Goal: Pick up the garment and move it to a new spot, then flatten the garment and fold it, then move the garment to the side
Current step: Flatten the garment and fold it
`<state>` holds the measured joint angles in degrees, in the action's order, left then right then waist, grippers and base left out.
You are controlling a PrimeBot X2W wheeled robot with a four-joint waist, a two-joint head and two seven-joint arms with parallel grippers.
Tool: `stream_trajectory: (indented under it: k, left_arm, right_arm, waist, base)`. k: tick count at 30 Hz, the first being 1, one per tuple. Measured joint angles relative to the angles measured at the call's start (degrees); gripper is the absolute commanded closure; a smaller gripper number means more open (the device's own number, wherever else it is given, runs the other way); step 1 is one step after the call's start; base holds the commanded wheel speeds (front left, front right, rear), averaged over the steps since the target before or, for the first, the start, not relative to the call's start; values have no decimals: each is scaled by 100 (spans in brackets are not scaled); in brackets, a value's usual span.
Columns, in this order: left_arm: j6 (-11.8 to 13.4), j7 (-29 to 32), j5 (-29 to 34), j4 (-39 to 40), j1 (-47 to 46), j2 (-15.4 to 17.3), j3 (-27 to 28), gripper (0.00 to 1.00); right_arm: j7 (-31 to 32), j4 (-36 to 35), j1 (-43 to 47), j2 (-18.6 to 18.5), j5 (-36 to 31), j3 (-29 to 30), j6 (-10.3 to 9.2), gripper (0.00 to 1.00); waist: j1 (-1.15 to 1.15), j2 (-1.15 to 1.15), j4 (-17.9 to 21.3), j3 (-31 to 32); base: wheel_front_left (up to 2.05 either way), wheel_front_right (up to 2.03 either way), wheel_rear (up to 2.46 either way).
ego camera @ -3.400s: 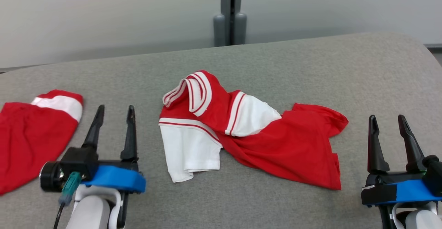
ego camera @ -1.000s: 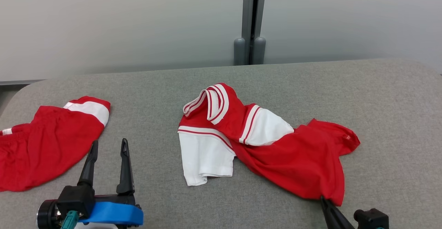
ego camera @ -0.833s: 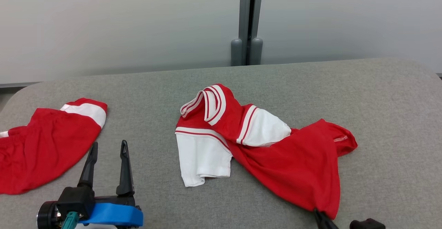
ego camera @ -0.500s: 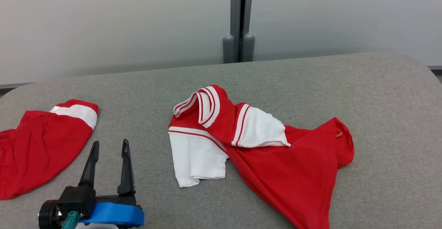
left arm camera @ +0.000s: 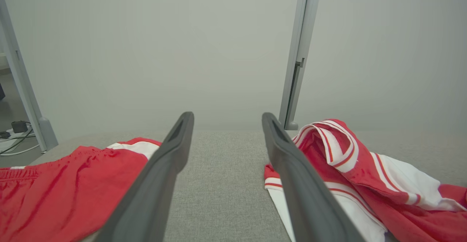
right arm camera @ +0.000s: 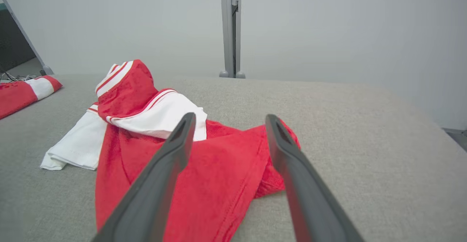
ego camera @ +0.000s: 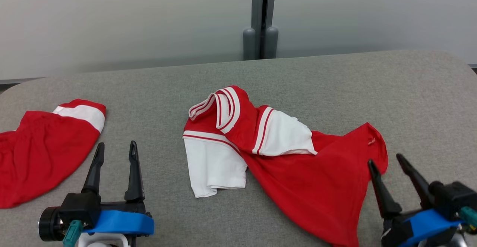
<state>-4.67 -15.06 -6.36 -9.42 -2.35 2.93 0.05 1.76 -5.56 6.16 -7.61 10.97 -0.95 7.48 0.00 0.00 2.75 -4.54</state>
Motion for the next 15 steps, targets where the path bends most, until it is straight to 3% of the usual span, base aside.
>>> stream_trajectory:
  k: [7,15]
  left_arm:
    - [-19,-1,-2,21,-154,1,-51,0]
    - [-24,-1,-56,16,-420,-2,-218,0]
  right_arm:
    - [-19,605,-1151,-398,-355,149,1,0]
    - [-232,1965,-2121,-637,-491,323,1,0]
  waist:
    - [0,0,-144,-185]
    - [0,0,-419,-455]
  base:
    - [0,0,0]
    - [0,0,0]
